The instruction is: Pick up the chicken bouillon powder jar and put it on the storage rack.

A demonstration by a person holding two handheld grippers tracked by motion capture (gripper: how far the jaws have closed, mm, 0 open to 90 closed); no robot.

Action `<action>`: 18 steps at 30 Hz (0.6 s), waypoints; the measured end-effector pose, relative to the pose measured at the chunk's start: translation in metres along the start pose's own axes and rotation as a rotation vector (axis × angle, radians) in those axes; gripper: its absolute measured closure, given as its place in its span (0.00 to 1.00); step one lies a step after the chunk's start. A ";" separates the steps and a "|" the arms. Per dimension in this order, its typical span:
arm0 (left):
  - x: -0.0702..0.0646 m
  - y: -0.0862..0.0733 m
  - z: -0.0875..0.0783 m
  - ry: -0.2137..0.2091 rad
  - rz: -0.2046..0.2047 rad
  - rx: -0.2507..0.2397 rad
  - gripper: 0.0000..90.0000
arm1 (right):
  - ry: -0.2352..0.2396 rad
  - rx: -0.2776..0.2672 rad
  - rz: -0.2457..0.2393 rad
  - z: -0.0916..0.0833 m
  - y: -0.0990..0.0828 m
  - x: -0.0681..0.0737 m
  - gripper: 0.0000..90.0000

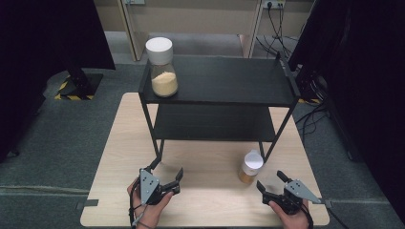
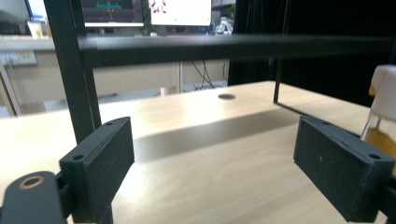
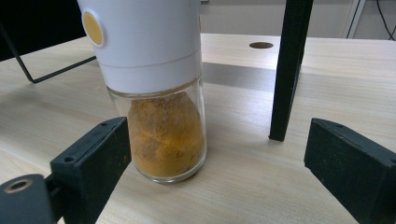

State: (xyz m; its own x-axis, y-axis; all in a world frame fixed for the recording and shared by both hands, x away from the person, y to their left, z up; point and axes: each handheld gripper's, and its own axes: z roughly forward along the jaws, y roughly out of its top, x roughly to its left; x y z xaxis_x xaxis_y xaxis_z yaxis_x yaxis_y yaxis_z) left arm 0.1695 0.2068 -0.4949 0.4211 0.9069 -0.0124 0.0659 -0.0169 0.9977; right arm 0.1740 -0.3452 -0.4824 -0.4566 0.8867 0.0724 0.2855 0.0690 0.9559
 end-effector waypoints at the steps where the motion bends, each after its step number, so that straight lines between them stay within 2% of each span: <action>1: 0.000 -0.002 0.001 0.001 0.002 0.006 0.13 | 0.000 -0.001 0.001 0.000 0.000 0.000 0.08; 11: -0.002 -0.018 0.007 -0.009 0.010 0.063 0.13 | 0.001 -0.004 0.003 0.000 -0.001 0.000 0.08; 18: -0.001 -0.018 0.007 -0.009 0.008 0.064 0.12 | -0.001 -0.003 0.002 0.000 -0.001 0.000 0.08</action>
State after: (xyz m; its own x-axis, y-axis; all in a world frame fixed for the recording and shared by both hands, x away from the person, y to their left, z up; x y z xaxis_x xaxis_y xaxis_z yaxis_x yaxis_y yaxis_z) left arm 0.1740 0.2029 -0.5130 0.4294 0.9031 -0.0056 0.1206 -0.0512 0.9914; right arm 0.1736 -0.3455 -0.4829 -0.4554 0.8872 0.0745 0.2838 0.0654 0.9566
